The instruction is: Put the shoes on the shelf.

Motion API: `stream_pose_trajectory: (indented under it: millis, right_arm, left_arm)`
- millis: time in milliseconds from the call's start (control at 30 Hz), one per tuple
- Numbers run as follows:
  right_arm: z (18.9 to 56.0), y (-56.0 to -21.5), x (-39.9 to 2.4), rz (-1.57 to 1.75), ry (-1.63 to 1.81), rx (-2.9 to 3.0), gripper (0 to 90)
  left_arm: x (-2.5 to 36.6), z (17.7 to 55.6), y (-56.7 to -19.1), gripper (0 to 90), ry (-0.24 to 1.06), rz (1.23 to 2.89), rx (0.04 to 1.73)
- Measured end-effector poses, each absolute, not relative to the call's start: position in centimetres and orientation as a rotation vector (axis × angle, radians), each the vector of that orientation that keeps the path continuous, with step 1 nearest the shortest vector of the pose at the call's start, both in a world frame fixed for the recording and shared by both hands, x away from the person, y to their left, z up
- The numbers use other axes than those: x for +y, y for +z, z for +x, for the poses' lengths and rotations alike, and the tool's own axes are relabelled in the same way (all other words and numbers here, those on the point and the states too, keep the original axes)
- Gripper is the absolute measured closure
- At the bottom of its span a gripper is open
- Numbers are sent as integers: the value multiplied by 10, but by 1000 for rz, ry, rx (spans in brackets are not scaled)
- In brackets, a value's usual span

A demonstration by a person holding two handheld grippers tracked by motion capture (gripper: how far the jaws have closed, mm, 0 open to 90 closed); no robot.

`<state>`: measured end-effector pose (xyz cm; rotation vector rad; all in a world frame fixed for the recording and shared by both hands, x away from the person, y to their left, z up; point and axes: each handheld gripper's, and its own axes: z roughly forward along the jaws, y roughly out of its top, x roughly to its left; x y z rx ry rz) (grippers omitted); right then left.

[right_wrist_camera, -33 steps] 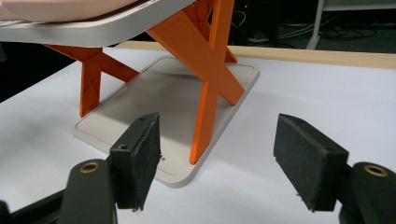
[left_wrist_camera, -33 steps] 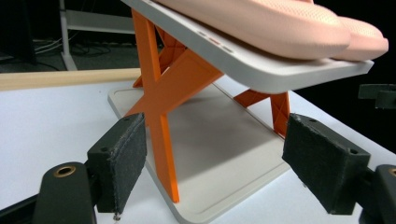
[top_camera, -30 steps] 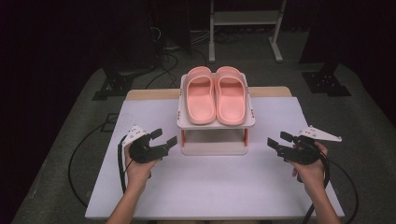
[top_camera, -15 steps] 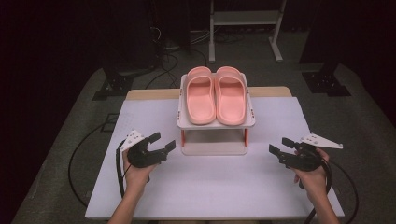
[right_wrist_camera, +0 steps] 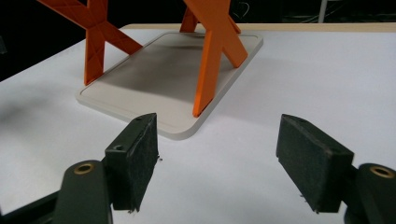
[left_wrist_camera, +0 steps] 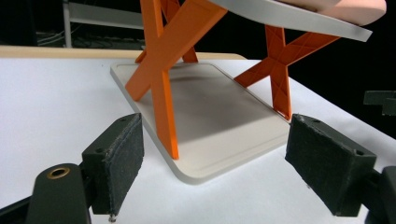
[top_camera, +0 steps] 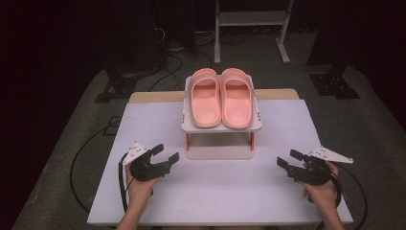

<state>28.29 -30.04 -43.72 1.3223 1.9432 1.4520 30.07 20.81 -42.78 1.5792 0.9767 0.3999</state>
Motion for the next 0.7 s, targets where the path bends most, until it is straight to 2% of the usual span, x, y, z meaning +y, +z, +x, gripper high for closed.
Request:
stream_pose_trajectory:
  millis: [700]
  right_arm:
    - [247,-463,-312,1334,1479,1874,271]
  left_arm:
    - [230,275,-447,170,421,1565,1018]
